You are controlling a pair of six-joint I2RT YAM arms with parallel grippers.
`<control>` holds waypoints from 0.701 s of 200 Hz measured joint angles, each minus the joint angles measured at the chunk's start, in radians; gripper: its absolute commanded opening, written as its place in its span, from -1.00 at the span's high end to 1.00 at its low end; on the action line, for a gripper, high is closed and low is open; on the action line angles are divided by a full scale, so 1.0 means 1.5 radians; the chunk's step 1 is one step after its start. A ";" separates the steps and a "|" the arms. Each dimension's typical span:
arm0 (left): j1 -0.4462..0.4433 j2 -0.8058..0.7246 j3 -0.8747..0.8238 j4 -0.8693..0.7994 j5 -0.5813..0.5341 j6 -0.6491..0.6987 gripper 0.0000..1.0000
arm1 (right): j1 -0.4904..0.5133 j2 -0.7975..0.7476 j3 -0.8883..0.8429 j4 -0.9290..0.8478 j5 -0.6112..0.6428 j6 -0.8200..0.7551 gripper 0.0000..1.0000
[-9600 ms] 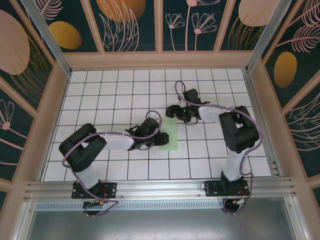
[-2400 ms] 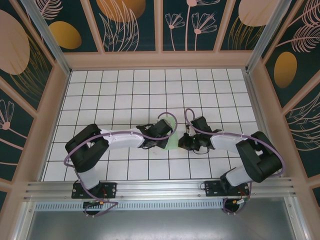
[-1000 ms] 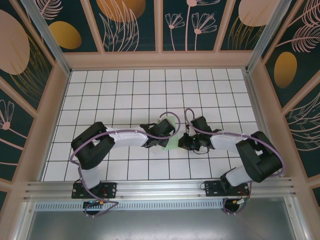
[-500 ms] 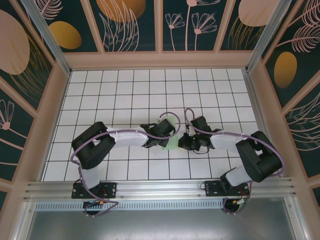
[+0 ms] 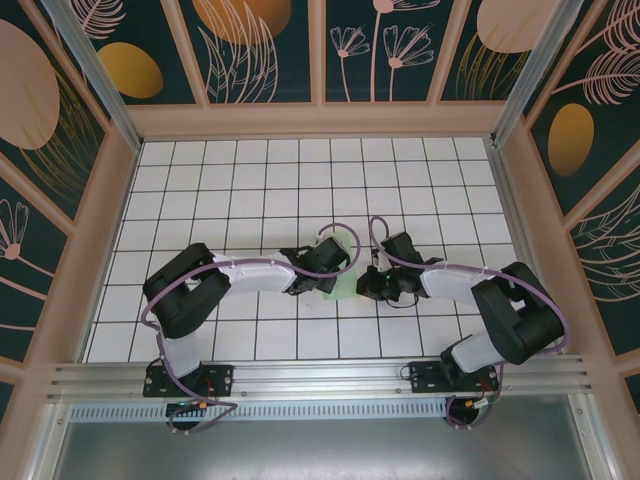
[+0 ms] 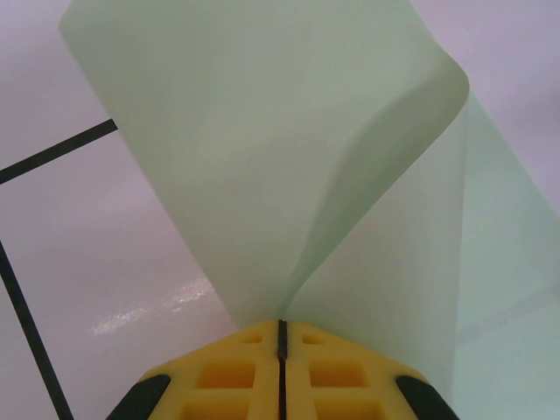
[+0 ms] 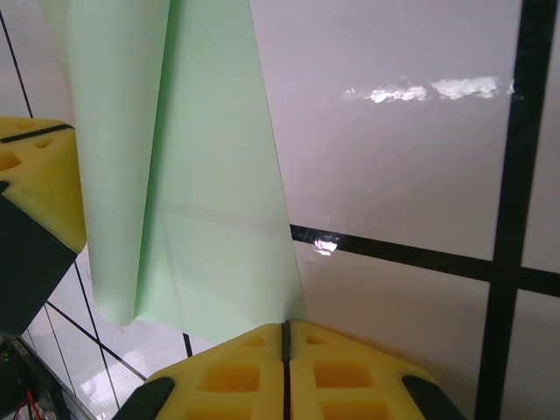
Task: Fold a paper plane with a square sheet of paper (fold left side to right side)
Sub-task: Fold the triangle a second time at the center of the table.
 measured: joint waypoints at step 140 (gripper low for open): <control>0.000 0.000 0.001 0.001 -0.002 0.000 0.79 | 0.000 0.000 0.000 0.000 0.000 0.000 0.80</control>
